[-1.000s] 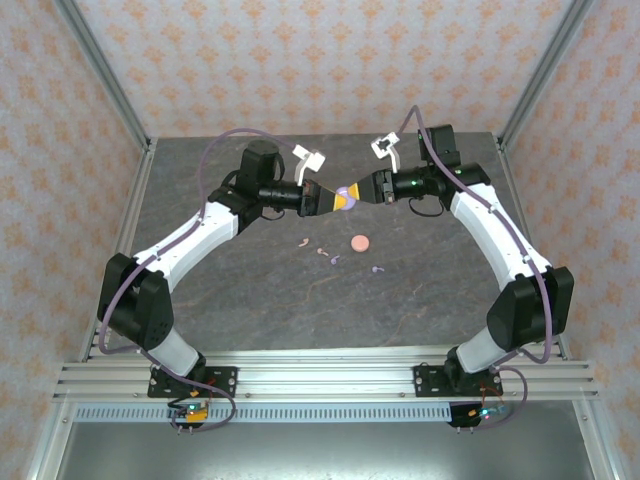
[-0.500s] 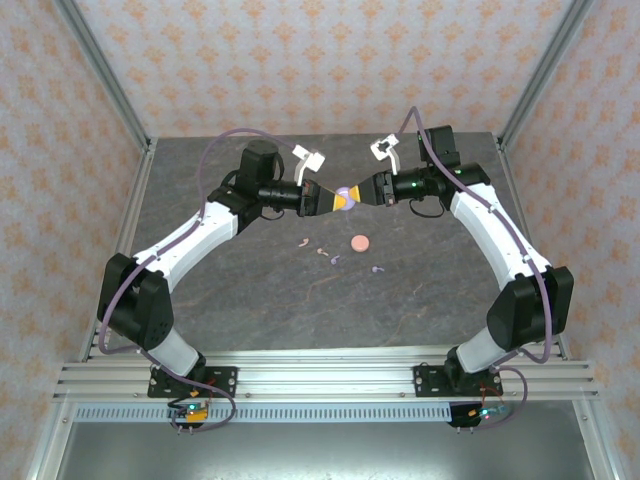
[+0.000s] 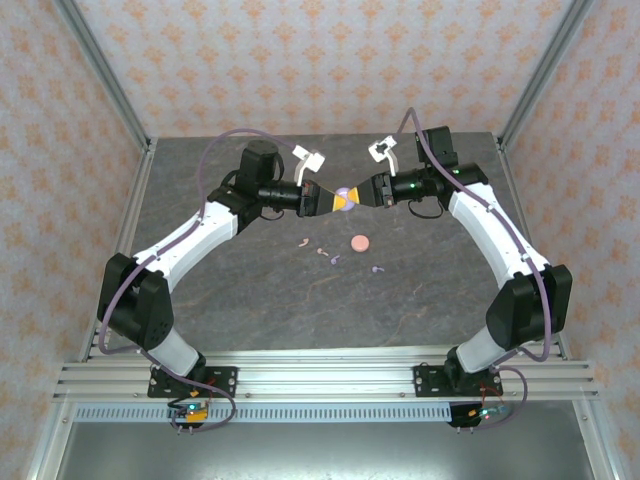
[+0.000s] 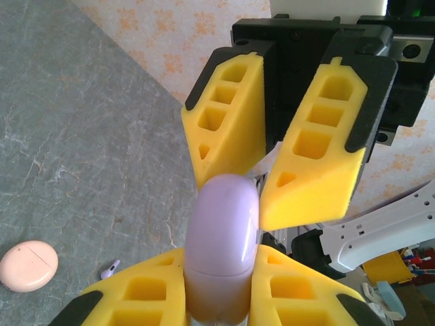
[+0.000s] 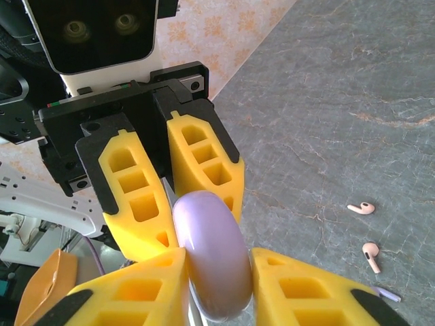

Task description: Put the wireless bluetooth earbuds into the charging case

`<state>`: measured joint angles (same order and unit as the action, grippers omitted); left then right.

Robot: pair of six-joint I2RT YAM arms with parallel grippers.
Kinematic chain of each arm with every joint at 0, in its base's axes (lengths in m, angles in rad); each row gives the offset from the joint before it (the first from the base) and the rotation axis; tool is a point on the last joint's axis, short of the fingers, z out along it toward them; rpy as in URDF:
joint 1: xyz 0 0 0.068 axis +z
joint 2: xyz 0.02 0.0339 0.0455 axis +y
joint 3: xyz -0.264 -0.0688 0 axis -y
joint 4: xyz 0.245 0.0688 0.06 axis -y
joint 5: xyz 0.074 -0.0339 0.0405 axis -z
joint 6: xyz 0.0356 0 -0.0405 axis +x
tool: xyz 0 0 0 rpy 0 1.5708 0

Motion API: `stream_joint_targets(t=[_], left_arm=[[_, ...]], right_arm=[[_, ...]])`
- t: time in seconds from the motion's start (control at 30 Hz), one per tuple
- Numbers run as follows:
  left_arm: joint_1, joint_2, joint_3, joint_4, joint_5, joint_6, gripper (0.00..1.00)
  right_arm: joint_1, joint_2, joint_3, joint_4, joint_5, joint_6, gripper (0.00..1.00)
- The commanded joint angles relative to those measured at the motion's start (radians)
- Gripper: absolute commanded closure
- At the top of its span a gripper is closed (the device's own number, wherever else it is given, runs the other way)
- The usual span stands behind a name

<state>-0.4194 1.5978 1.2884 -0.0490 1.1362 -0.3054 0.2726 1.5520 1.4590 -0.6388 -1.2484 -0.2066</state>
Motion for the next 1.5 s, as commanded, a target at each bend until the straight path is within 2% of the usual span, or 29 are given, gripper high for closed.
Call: stream_joint_targets(t=[0.0,0.1,0.17,0.4,0.53,0.7,0.77,0.97,1.07,1.3,1.47], left_arm=[[-0.007,-0.007,0.031,-0.008,0.003,0.028,0.79],[-0.012,-0.006,0.032,-0.018,0.017,0.040,0.67],[-0.019,-0.006,0.038,-0.036,0.022,0.056,0.64],[-0.024,-0.001,0.045,-0.042,0.016,0.061,0.63],[-0.024,-0.001,0.046,-0.042,0.005,0.060,0.69],[-0.023,0.000,0.047,-0.041,-0.007,0.057,0.87],[-0.024,0.000,0.046,-0.042,-0.016,0.057,0.91],[-0.030,-0.010,0.040,-0.051,-0.039,0.102,0.88],[-0.043,-0.038,-0.011,0.021,-0.068,0.137,0.87],[-0.063,-0.144,-0.233,0.418,-0.195,0.129,0.94],[-0.071,-0.168,-0.254,0.407,-0.205,0.192,0.95]], right_arm=[[0.014,0.000,0.032,-0.003,-0.020,-0.004,0.75],[0.014,0.001,0.037,0.003,-0.035,0.004,0.76],[0.015,0.002,0.041,0.003,-0.046,0.004,0.76],[0.015,0.002,0.040,0.003,-0.049,0.007,0.76],[0.016,-0.001,0.040,-0.012,-0.043,-0.005,0.76],[0.016,-0.004,0.038,-0.030,-0.040,-0.019,0.76],[0.016,-0.005,0.037,-0.038,-0.036,-0.024,0.75],[0.019,-0.017,0.034,-0.041,0.045,-0.001,0.58],[0.023,-0.024,0.035,-0.039,0.088,0.014,0.49],[0.039,-0.052,0.017,-0.032,0.161,0.030,0.46],[0.040,-0.060,0.014,-0.040,0.176,0.029,0.44]])
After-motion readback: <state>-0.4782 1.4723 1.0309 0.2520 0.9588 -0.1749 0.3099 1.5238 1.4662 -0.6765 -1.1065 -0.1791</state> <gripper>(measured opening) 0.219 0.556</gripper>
